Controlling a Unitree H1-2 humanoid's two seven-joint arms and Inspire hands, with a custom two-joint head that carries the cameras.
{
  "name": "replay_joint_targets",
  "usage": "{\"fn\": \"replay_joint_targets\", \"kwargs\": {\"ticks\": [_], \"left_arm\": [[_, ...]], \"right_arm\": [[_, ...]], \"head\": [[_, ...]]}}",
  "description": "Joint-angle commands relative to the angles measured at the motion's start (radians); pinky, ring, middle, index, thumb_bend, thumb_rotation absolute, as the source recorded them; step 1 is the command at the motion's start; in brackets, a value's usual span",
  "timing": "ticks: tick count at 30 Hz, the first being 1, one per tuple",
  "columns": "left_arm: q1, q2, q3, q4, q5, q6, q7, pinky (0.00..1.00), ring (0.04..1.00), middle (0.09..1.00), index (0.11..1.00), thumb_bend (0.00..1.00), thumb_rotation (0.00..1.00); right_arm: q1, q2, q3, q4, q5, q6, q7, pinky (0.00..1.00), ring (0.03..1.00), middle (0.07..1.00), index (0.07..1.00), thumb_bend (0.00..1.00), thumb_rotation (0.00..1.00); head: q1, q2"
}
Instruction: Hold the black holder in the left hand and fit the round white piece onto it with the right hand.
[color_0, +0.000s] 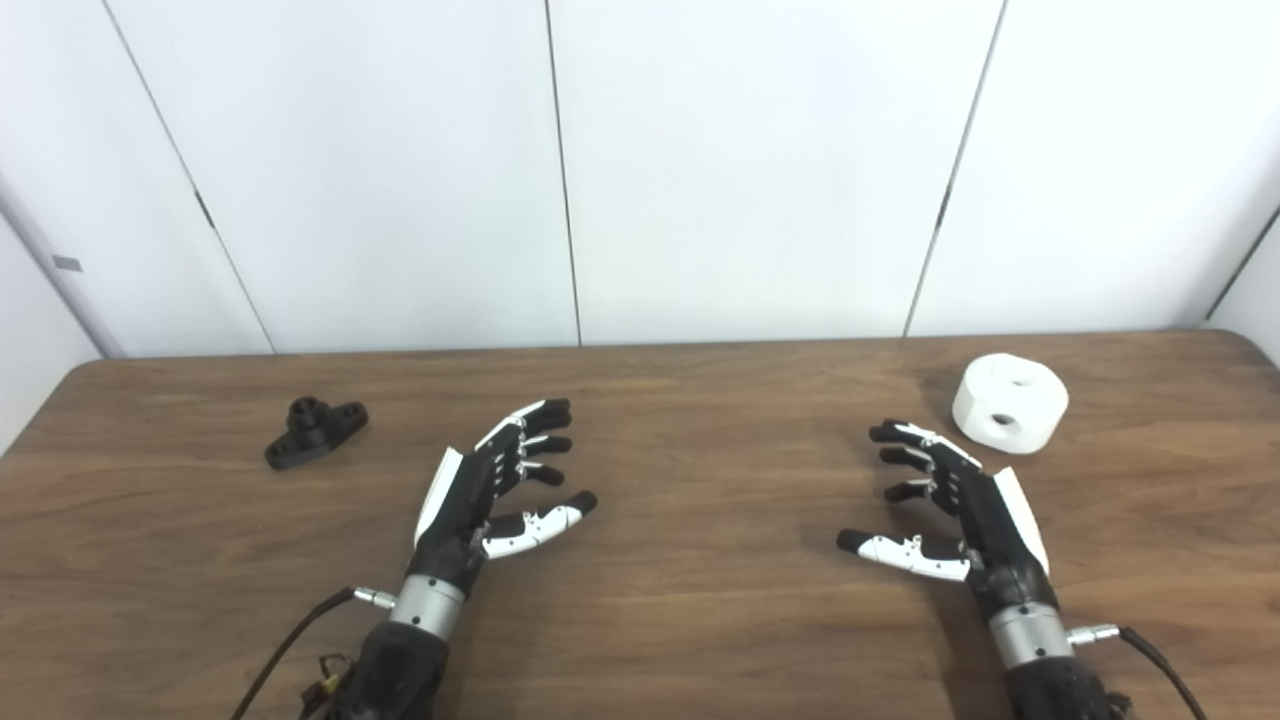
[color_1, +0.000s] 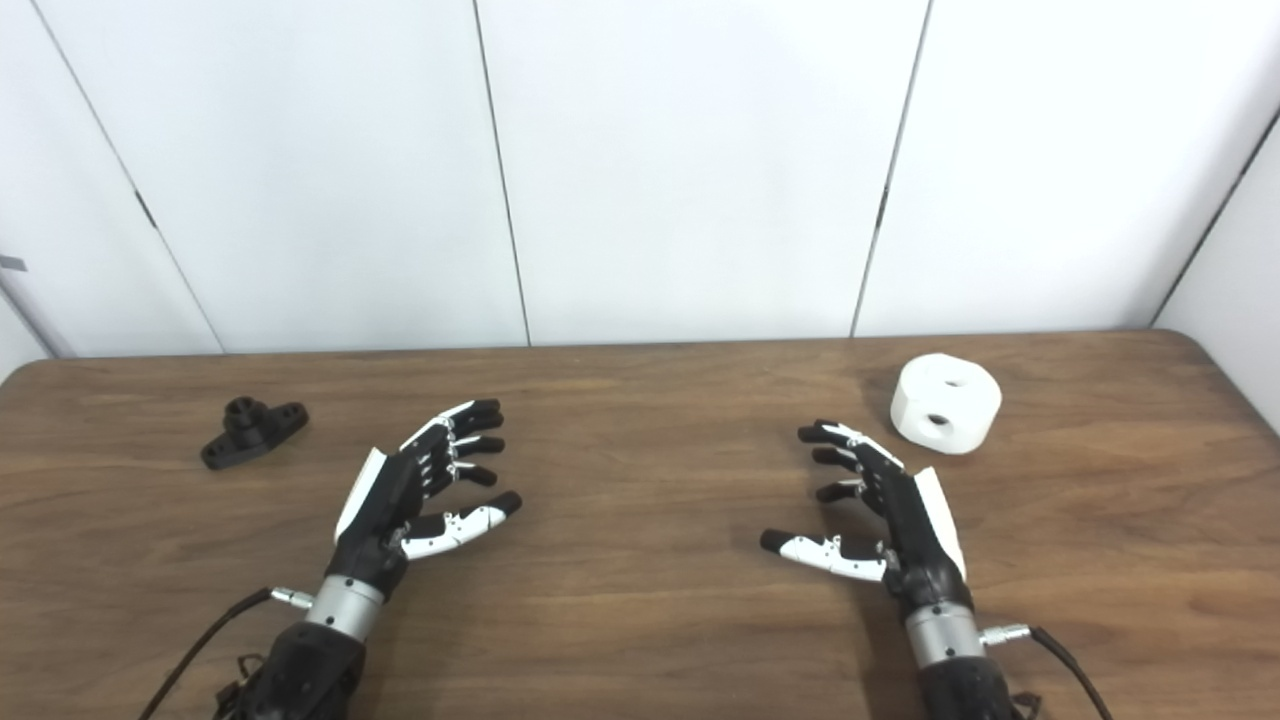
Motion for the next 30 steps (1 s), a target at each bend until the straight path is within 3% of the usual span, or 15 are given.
{"fn": "replay_joint_targets", "kwargs": {"ticks": [1,2,7,10,14,20,30], "left_arm": [[0.030,-0.007,-0.010,0.045,0.015,-0.013,0.013,0.62,0.767,0.834,0.827,0.68,0.01],[0.030,-0.009,-0.014,0.042,0.023,-0.009,0.016,0.61,0.766,0.836,0.826,0.68,0.01],[0.024,-0.050,-0.033,0.050,0.042,-0.001,0.030,0.61,0.771,0.840,0.825,0.69,0.02],[0.021,-0.073,-0.043,0.051,0.053,0.012,0.038,0.60,0.776,0.848,0.828,0.69,0.02],[0.014,-0.085,-0.059,0.065,0.083,0.003,0.051,0.60,0.788,0.853,0.829,0.68,0.04],[0.004,-0.094,-0.057,0.089,0.076,-0.011,0.056,0.58,0.777,0.848,0.821,0.69,0.02],[-0.004,-0.082,-0.052,0.079,0.043,-0.006,0.031,0.56,0.749,0.853,0.826,0.69,0.00]], "right_arm": [[-0.016,-0.019,-0.011,0.004,0.007,-0.045,-0.004,0.60,0.780,0.844,0.719,0.79,0.07],[-0.016,-0.023,-0.012,0.008,0.009,-0.049,-0.004,0.60,0.781,0.843,0.716,0.79,0.08],[-0.015,-0.067,-0.039,0.037,0.054,-0.075,0.016,0.60,0.781,0.842,0.715,0.78,0.10],[-0.010,-0.076,-0.060,0.031,0.094,-0.045,0.031,0.60,0.775,0.849,0.715,0.79,0.09],[-0.006,-0.090,-0.064,0.027,0.102,-0.036,0.042,0.61,0.793,0.871,0.729,0.76,0.05],[-0.013,-0.107,-0.069,0.072,0.099,-0.083,0.038,0.61,0.809,0.865,0.728,0.78,0.15],[-0.016,-0.108,-0.069,0.079,0.094,-0.081,0.036,0.60,0.795,0.859,0.724,0.79,0.15]], "head": [[0.048,-0.006],[0.048,-0.006],[0.225,-0.030],[0.266,-0.038],[0.279,-0.043],[0.290,-0.046],[0.294,-0.040]]}}
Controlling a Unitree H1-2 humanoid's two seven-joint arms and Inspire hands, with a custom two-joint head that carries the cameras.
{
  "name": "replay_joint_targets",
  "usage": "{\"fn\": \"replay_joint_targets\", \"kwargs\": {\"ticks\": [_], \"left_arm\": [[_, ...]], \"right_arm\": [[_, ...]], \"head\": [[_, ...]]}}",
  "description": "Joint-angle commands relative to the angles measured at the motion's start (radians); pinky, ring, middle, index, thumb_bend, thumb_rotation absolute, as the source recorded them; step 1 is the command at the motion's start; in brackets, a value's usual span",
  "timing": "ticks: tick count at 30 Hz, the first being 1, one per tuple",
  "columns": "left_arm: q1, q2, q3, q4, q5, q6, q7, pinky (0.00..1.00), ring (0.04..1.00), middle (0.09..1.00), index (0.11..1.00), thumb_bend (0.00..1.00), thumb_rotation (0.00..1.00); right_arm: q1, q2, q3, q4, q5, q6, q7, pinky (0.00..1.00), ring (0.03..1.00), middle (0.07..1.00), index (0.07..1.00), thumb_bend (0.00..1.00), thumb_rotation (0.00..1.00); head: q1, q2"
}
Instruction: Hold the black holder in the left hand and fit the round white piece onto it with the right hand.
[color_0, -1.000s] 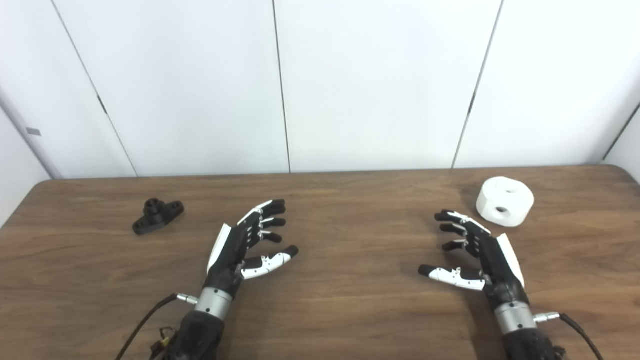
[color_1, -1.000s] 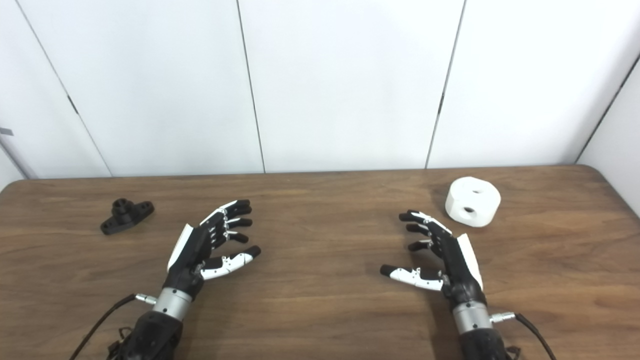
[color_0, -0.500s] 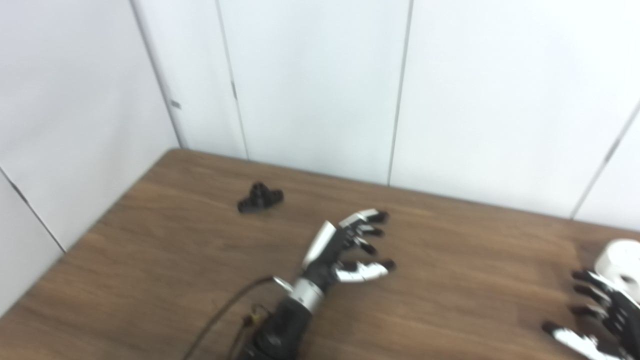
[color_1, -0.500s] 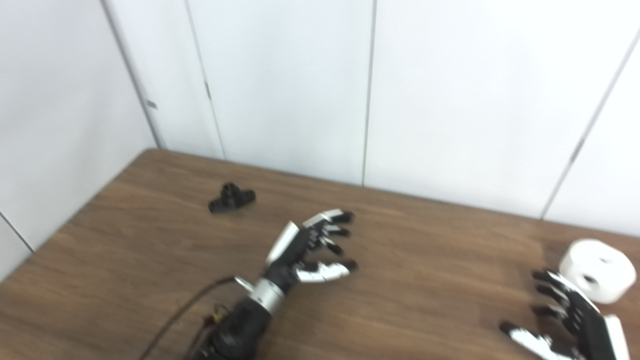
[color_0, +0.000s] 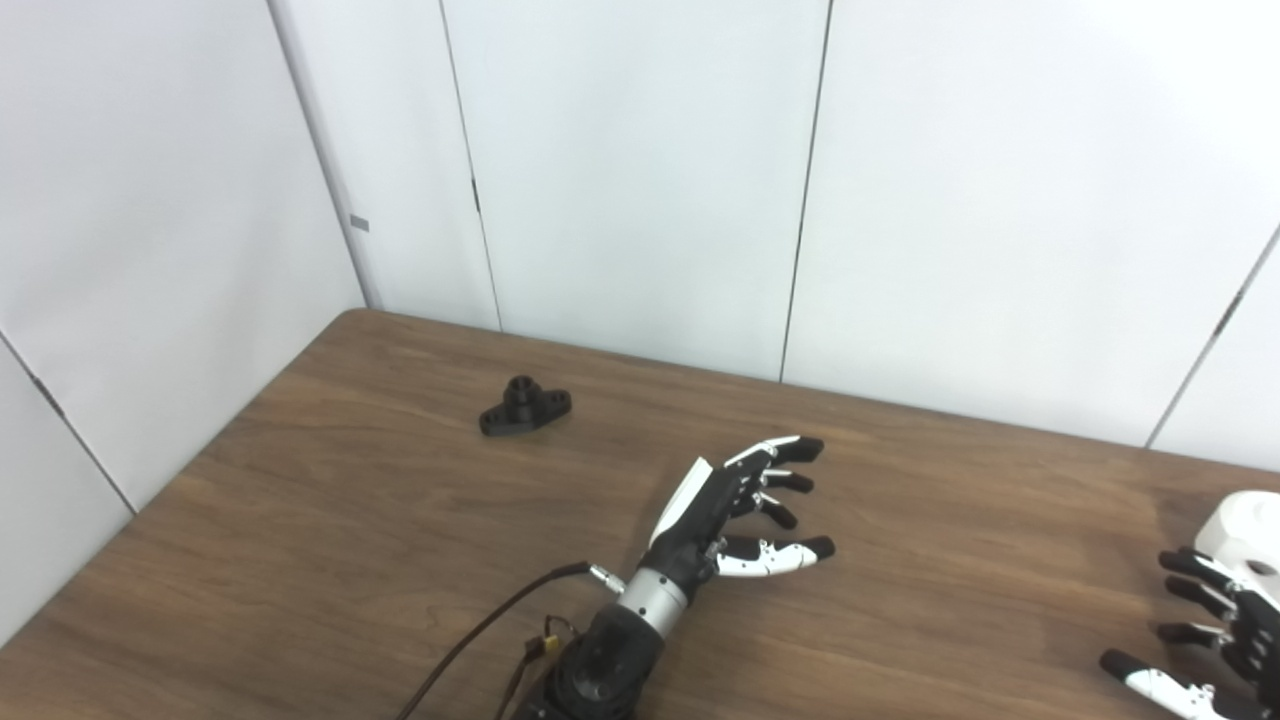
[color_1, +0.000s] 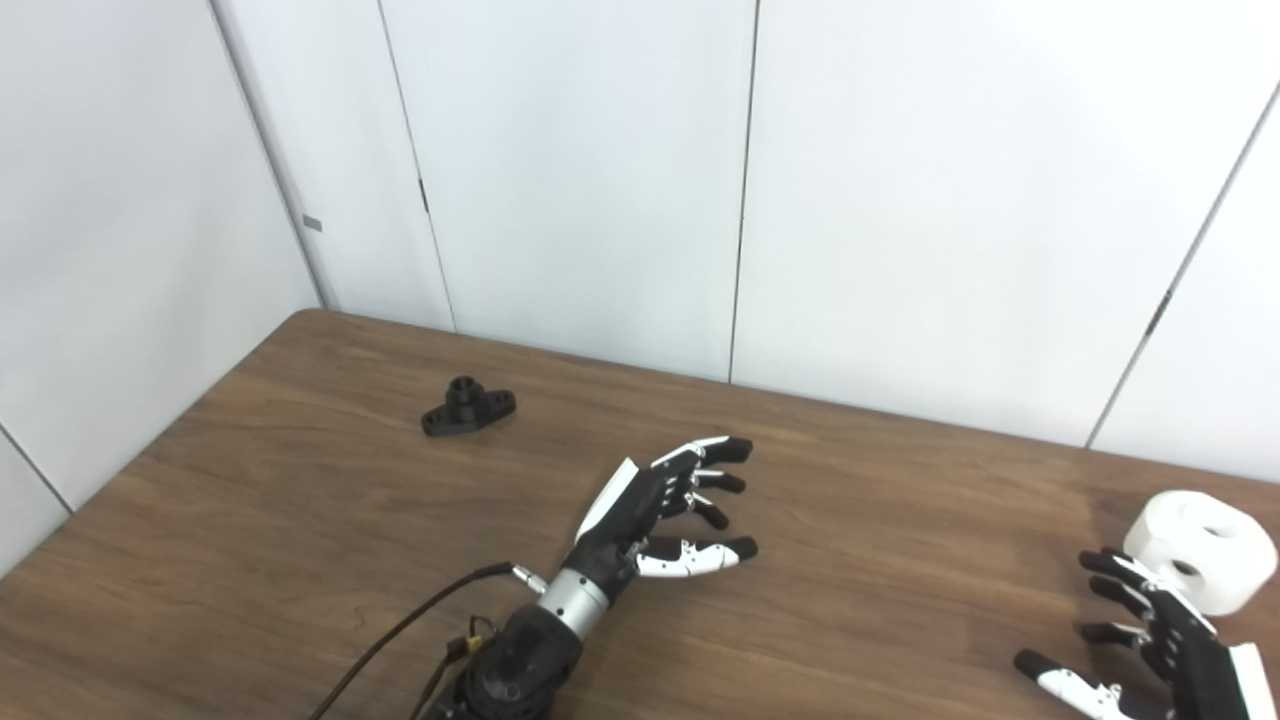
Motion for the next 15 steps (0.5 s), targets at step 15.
{"fn": "replay_joint_targets", "kwargs": {"ticks": [15], "left_arm": [[-0.031,0.182,0.021,-0.123,-0.001,0.111,-0.102,0.55,0.625,0.722,0.717,0.77,0.00]], "right_arm": [[-0.020,-0.024,-0.015,0.025,0.009,-0.047,0.004,0.59,0.781,0.851,0.719,0.81,0.17]], "head": [[0.016,0.003]]}}
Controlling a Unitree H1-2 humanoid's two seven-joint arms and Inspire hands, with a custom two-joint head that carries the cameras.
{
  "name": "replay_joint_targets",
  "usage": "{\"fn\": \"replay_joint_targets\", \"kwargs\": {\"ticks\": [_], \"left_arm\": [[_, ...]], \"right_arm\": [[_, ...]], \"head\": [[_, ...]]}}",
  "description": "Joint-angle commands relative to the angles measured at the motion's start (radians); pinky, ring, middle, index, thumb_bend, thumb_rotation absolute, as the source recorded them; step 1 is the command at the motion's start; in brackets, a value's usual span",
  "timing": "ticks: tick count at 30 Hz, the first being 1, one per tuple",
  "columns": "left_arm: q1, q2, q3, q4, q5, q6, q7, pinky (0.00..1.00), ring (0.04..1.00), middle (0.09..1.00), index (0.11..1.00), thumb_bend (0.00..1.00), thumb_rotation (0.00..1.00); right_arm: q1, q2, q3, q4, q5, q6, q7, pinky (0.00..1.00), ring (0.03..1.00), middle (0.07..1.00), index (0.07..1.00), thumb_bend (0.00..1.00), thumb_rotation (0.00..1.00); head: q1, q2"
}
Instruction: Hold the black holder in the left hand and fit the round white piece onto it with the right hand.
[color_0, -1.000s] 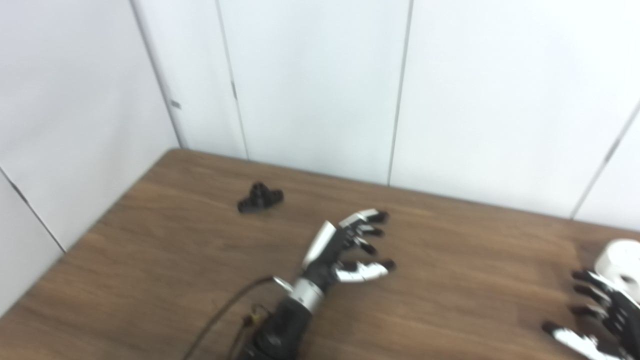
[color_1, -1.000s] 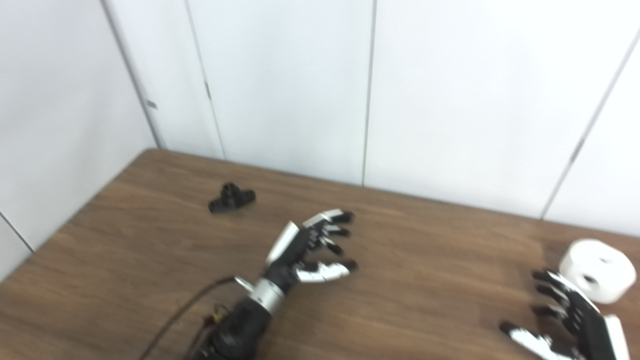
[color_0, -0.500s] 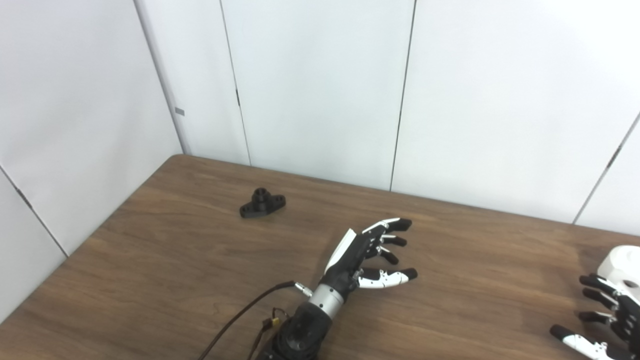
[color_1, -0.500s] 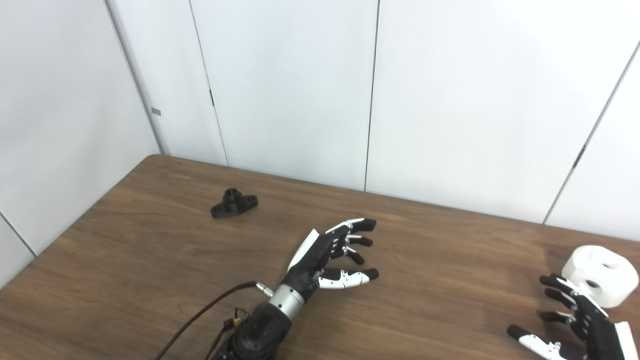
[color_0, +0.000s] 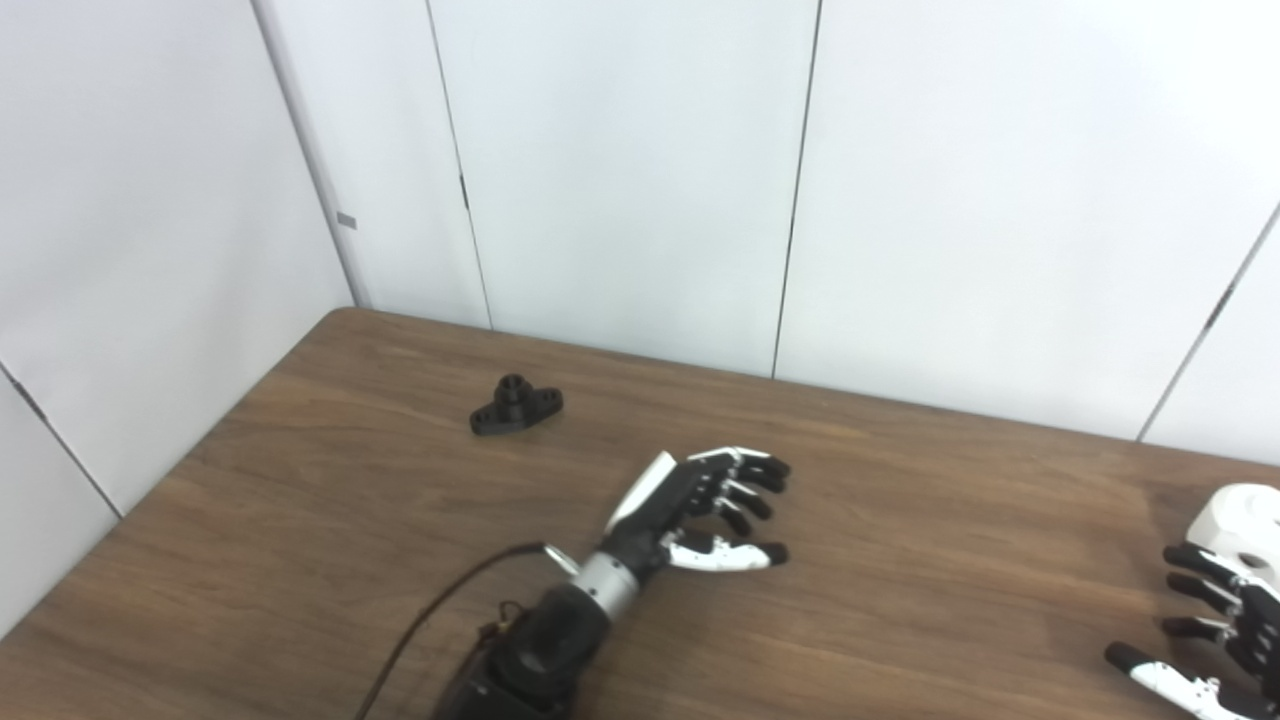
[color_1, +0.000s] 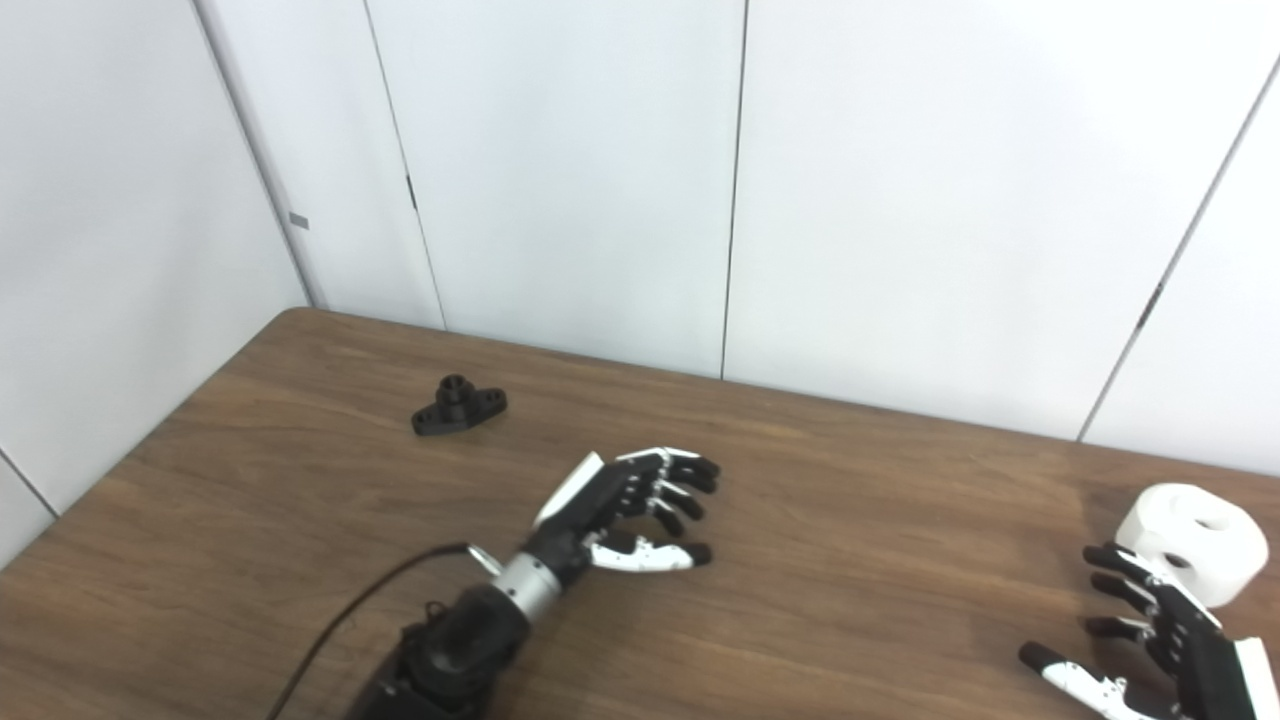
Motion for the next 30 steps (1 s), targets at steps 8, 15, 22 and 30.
{"fn": "replay_joint_targets", "kwargs": {"ticks": [8,15,22,30], "left_arm": [[-0.058,0.098,0.015,-0.109,0.092,0.056,0.013,0.57,0.675,0.720,0.715,0.80,0.00],[-0.072,0.115,0.075,-0.152,0.118,0.082,0.058,0.56,0.686,0.796,0.784,0.77,0.00],[-0.107,0.142,0.142,-0.205,0.170,0.111,0.120,0.64,0.791,0.861,0.804,0.77,0.00],[-0.146,0.208,0.183,-0.202,0.287,0.120,0.200,0.67,0.825,0.881,0.778,0.77,0.00]], "right_arm": [[-0.011,-0.027,-0.008,0.020,0.009,-0.044,0.005,0.59,0.780,0.849,0.717,0.82,0.17],[-0.010,-0.031,-0.009,0.020,0.015,-0.043,0.011,0.59,0.768,0.848,0.715,0.81,0.16],[-0.009,-0.034,-0.009,0.025,0.015,-0.050,0.012,0.58,0.761,0.847,0.714,0.81,0.17],[-0.010,-0.036,-0.009,0.030,0.014,-0.054,0.012,0.58,0.756,0.845,0.712,0.81,0.16]], "head": [[0.006,0.005],[0.010,0.006],[0.014,0.006],[0.016,0.005]]}}
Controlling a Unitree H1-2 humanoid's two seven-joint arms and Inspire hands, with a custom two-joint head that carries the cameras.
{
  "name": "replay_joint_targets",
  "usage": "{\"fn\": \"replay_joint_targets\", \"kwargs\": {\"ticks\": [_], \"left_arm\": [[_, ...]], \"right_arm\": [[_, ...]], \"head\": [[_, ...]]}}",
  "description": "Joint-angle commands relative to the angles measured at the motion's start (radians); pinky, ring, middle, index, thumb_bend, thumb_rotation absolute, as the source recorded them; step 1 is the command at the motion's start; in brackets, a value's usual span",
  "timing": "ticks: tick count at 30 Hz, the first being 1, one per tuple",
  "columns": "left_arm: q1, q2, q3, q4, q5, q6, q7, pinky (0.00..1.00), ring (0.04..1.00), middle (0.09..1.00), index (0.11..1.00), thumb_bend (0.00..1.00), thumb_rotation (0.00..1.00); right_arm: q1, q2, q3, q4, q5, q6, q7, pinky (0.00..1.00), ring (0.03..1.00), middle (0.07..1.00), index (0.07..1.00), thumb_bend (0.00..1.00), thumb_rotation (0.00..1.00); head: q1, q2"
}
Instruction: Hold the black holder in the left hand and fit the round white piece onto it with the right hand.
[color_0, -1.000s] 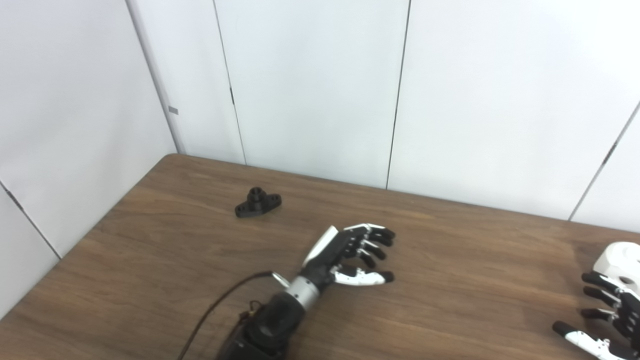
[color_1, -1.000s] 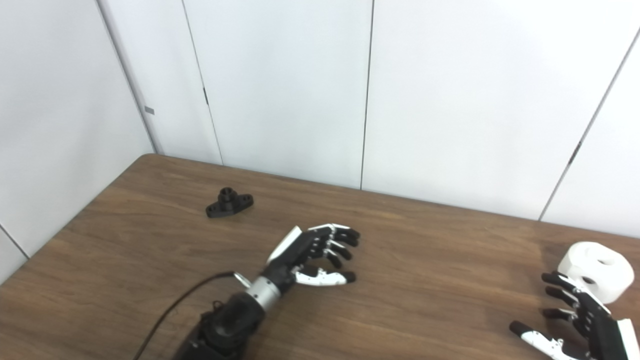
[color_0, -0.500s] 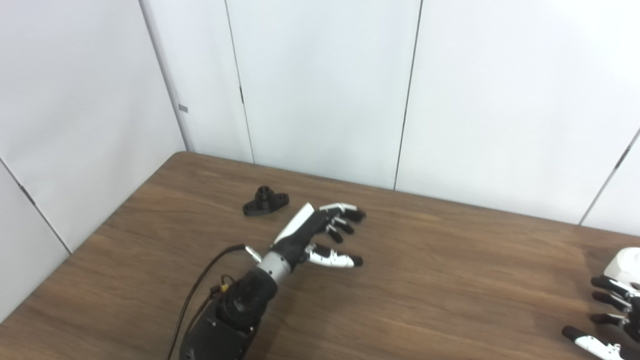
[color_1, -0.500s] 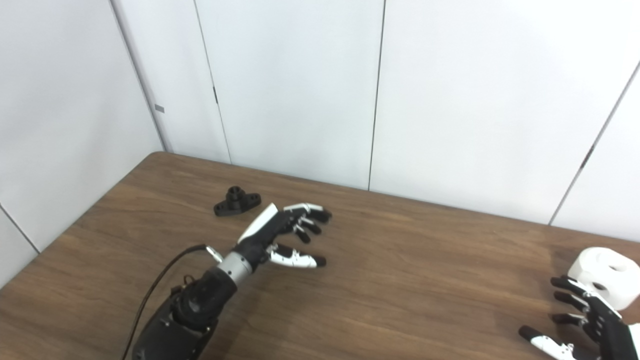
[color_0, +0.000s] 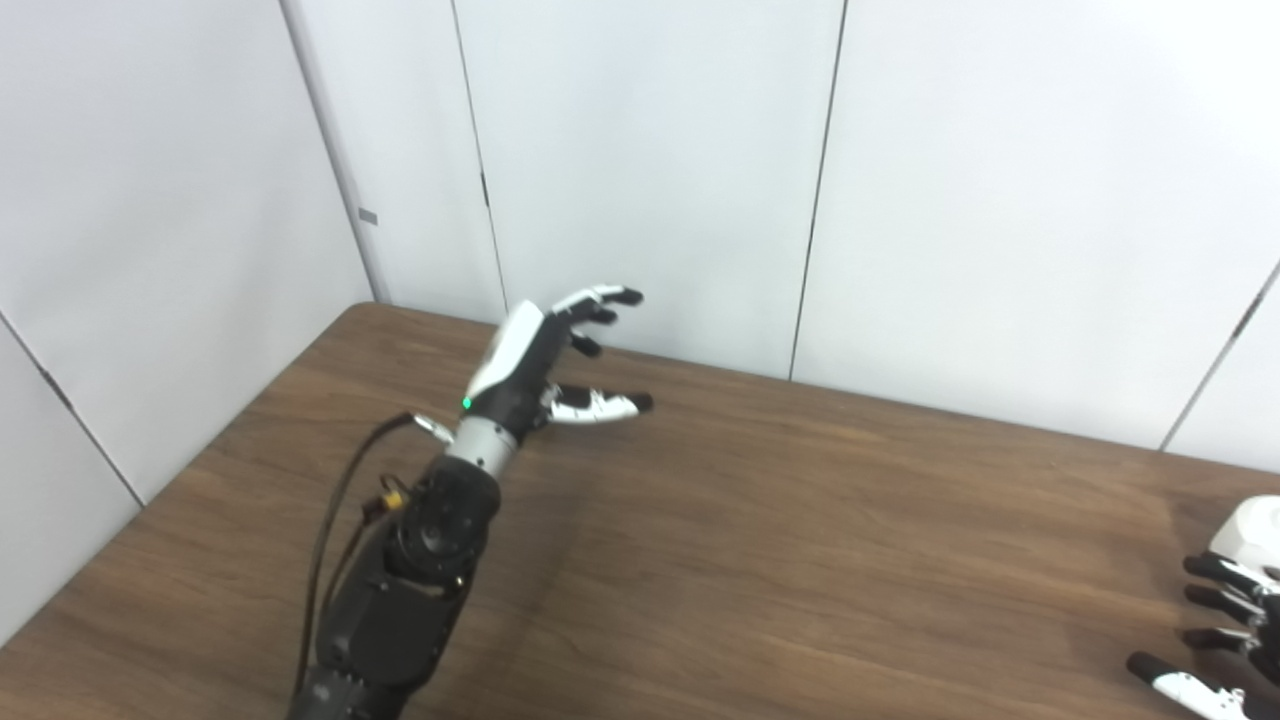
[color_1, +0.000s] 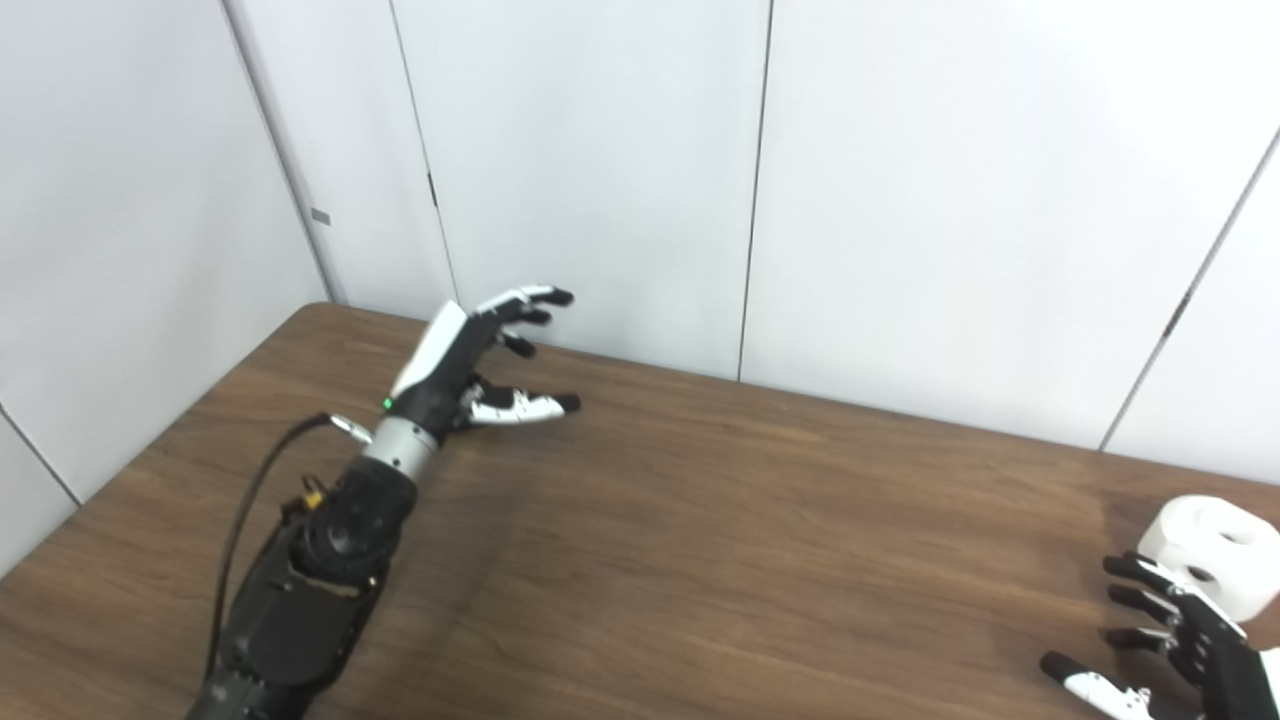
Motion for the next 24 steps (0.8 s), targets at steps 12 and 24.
{"fn": "replay_joint_targets", "kwargs": {"ticks": [12,24], "left_arm": [[-0.053,0.108,0.038,0.009,0.113,0.072,0.071,0.71,0.907,0.934,0.771,0.81,0.06],[-0.062,0.171,0.013,0.100,0.157,0.222,0.033,1.00,1.000,1.000,0.770,1.00,0.26]], "right_arm": [[0.004,-0.016,-0.013,-0.014,0.016,-0.018,0.008,0.58,0.749,0.843,0.711,0.81,0.17],[0.002,-0.021,-0.016,-0.016,0.009,-0.023,0.009,0.59,0.758,0.844,0.714,0.81,0.18]], "head": [[0.002,0.017],[0.002,0.028]]}}
